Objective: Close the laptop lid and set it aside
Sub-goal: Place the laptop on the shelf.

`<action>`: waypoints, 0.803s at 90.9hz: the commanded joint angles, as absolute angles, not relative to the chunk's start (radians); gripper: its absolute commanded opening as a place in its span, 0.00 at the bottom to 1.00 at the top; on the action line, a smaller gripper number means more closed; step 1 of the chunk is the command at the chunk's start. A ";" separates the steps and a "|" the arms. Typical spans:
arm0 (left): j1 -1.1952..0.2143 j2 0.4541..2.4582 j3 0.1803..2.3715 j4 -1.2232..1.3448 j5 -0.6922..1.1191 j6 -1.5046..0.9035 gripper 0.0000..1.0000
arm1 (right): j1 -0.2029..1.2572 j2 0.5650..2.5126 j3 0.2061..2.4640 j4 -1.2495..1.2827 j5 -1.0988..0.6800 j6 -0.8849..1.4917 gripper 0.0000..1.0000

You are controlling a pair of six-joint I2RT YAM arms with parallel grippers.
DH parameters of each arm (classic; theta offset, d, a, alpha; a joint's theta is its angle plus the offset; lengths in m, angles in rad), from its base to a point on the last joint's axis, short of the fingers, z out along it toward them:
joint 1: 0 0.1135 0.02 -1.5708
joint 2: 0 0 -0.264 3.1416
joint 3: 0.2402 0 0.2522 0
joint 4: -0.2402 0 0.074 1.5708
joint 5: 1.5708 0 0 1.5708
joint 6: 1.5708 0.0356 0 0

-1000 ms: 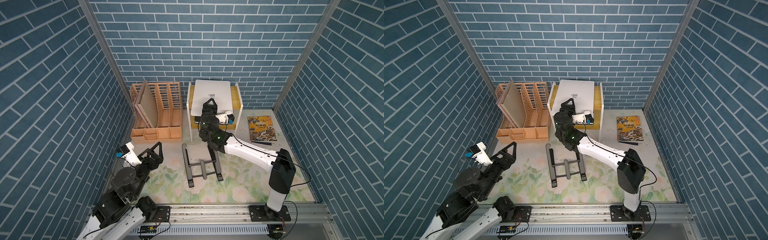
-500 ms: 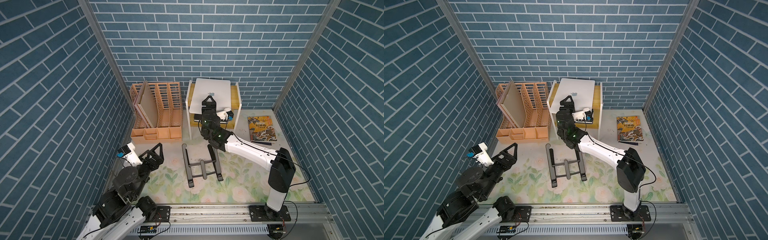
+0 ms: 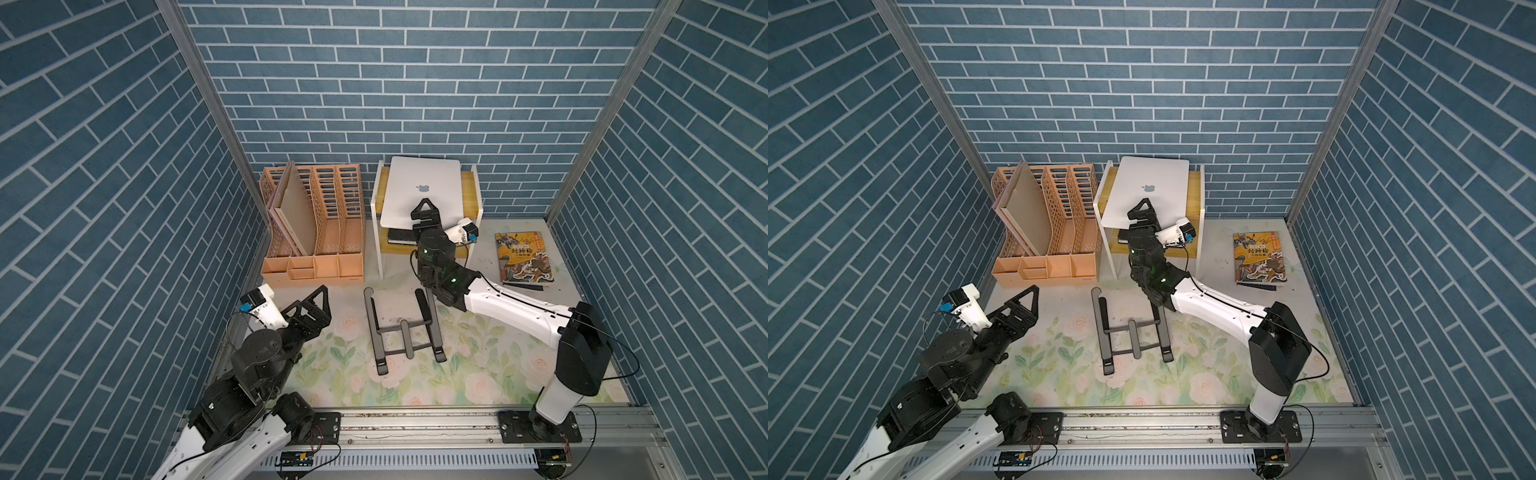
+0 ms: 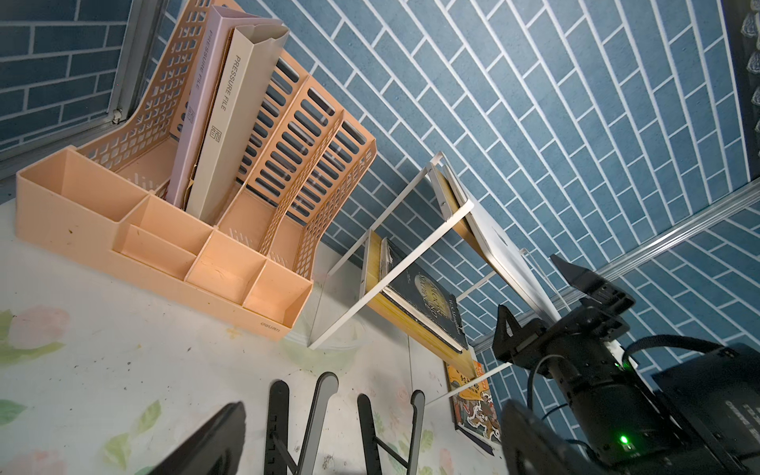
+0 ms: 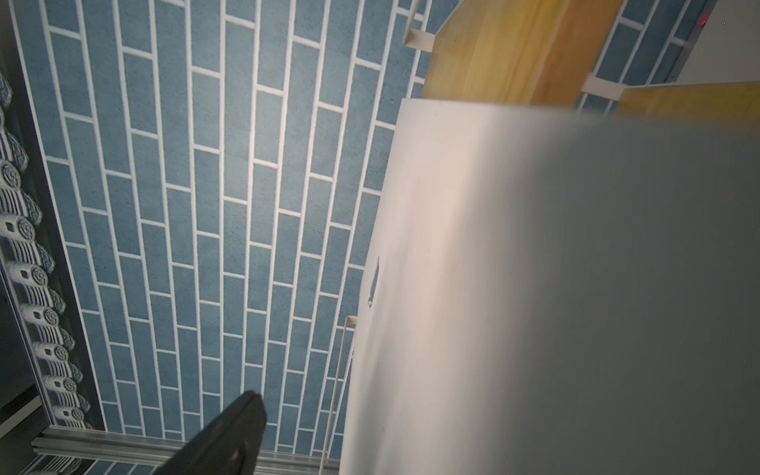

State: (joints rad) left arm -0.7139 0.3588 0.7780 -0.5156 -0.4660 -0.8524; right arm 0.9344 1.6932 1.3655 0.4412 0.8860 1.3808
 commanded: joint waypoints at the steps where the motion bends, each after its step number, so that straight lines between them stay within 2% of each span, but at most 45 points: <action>1: -0.712 0.365 0.784 -0.514 -0.483 -0.838 1.00 | 0.930 1.627 1.306 0.429 0.832 1.306 1.00; 21: -0.712 0.395 0.783 -0.473 -0.476 -0.799 1.00 | 0.940 1.533 1.177 0.449 0.739 1.209 1.00; 38: -0.713 0.440 0.791 -0.454 -0.486 -0.768 1.00 | 0.980 1.405 1.011 0.537 0.719 1.009 1.00; 57: -0.712 0.457 0.784 -0.424 -0.533 -0.731 1.00 | 0.998 1.139 0.689 0.711 0.593 0.812 1.00; 73: -0.712 0.473 0.752 -0.372 -0.550 -0.702 1.00 | 0.998 0.864 0.535 0.607 0.485 0.613 1.00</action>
State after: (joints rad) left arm -0.7139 0.4606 0.7750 -0.4252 -0.5194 -0.7441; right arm 0.9966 1.0019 0.5846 0.6197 0.5789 0.8261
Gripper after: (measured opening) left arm 0.996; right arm 0.996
